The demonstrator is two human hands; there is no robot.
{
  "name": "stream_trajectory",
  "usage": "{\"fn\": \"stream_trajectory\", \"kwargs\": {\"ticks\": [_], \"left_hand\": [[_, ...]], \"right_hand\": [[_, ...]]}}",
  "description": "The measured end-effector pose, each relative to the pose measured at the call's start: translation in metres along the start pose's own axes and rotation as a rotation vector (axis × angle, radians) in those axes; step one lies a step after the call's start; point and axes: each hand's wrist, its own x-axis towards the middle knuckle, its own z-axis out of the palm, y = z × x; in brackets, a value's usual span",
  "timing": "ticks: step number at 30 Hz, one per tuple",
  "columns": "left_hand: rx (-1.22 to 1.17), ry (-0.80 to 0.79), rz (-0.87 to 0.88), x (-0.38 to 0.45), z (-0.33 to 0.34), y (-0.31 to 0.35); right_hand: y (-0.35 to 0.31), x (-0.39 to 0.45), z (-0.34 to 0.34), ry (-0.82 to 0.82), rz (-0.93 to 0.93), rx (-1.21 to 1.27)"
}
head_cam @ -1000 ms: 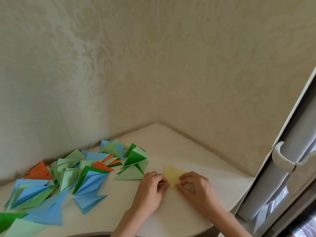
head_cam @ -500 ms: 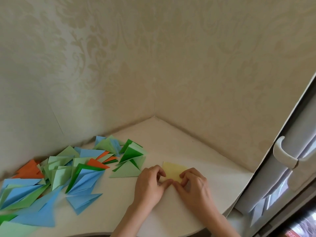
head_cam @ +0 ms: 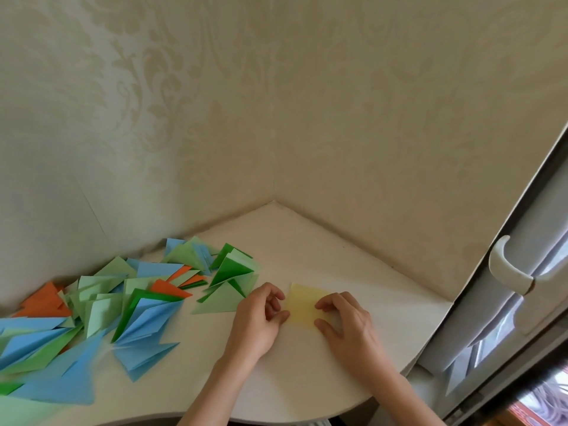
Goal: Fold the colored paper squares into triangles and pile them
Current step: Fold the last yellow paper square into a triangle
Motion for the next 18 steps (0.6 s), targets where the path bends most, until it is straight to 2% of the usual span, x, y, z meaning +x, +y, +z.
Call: {"fn": "stream_trajectory", "kwargs": {"ticks": [3,6,10,15,18], "left_hand": [[0.066,0.051,0.037,-0.005,-0.002,0.002],[0.152,0.177,0.199,-0.016,0.002,0.01],[0.206,0.08,0.34,-0.034,0.016,0.02],[0.308,0.044,0.339,-0.031,0.014,0.017],[0.373,-0.002,0.322,-0.022,0.006,0.014]], "right_hand": [[0.0,-0.002,0.001,0.021,-0.014,0.0],[0.0,-0.005,0.003,0.054,-0.037,-0.065],[-0.007,-0.013,0.006,0.085,-0.11,-0.278],[-0.005,-0.002,-0.013,0.042,0.021,-0.206],[0.004,0.003,-0.026,-0.085,0.081,-0.222]]}}
